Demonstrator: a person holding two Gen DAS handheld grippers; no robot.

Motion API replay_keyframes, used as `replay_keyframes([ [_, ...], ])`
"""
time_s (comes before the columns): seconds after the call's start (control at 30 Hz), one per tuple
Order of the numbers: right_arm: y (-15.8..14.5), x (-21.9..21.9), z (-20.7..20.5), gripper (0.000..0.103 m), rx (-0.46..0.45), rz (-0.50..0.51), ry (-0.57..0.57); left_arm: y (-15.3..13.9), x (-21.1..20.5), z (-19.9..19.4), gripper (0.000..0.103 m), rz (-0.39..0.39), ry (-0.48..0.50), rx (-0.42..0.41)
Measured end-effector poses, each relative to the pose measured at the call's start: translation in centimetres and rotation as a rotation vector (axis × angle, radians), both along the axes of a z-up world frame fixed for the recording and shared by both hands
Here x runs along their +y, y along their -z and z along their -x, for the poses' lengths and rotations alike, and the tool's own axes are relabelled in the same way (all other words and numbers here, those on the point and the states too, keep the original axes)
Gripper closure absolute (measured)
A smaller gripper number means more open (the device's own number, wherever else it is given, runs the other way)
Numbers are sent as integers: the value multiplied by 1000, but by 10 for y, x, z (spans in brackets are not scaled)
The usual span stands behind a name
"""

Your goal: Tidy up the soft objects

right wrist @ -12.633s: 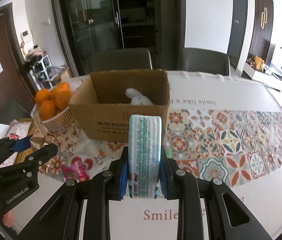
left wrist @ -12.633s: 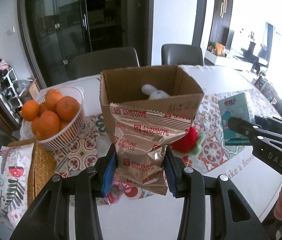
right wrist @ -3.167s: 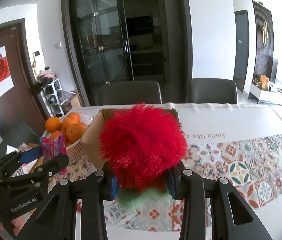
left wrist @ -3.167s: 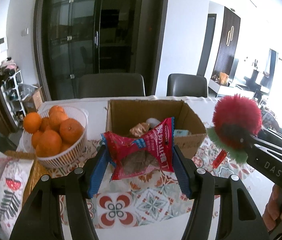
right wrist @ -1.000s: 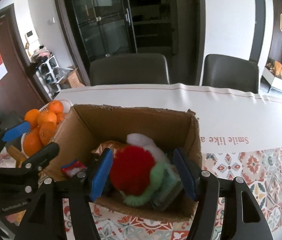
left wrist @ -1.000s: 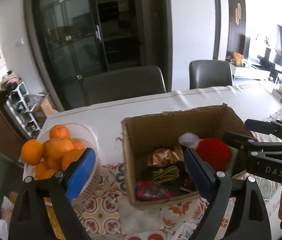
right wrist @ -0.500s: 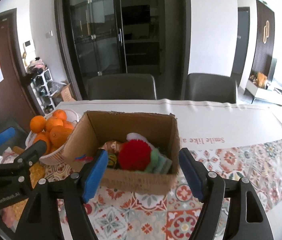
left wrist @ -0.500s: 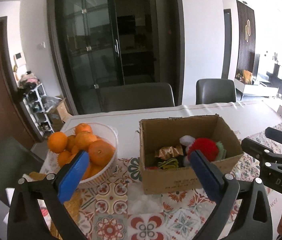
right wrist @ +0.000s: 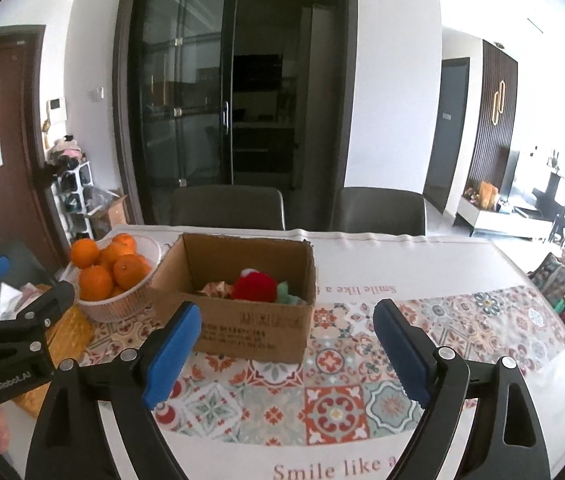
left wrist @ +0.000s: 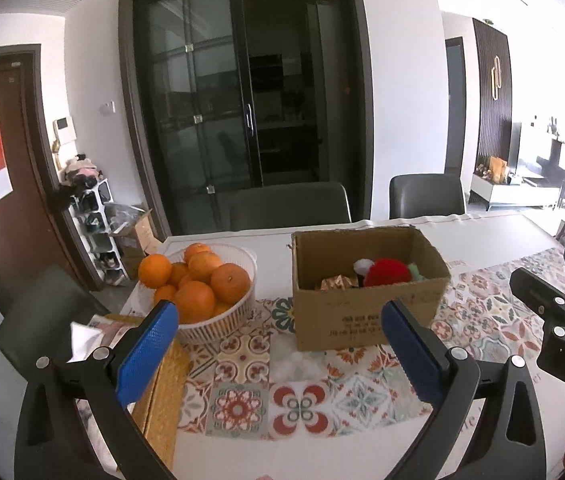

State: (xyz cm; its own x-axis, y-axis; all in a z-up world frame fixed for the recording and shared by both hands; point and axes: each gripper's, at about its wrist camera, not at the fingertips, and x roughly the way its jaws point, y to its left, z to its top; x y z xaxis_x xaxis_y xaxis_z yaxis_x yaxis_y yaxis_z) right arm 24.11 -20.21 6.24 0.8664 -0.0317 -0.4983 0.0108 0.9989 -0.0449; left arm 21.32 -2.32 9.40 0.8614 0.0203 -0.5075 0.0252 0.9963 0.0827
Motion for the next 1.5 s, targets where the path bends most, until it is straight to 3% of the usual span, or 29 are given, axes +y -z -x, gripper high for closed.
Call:
replay_keyframes([
  [0.6,10,1,116,12,-33,-46,-35,-2,-3,112,0,20,34,-53],
  [1.03,12,0,162,12,-64,-50,-32,2,-2,152,0,16,44,-77],
  [1.5,20,-3,184,12,-75,-74,-41,5,-3,172,0,7,51,-101],
])
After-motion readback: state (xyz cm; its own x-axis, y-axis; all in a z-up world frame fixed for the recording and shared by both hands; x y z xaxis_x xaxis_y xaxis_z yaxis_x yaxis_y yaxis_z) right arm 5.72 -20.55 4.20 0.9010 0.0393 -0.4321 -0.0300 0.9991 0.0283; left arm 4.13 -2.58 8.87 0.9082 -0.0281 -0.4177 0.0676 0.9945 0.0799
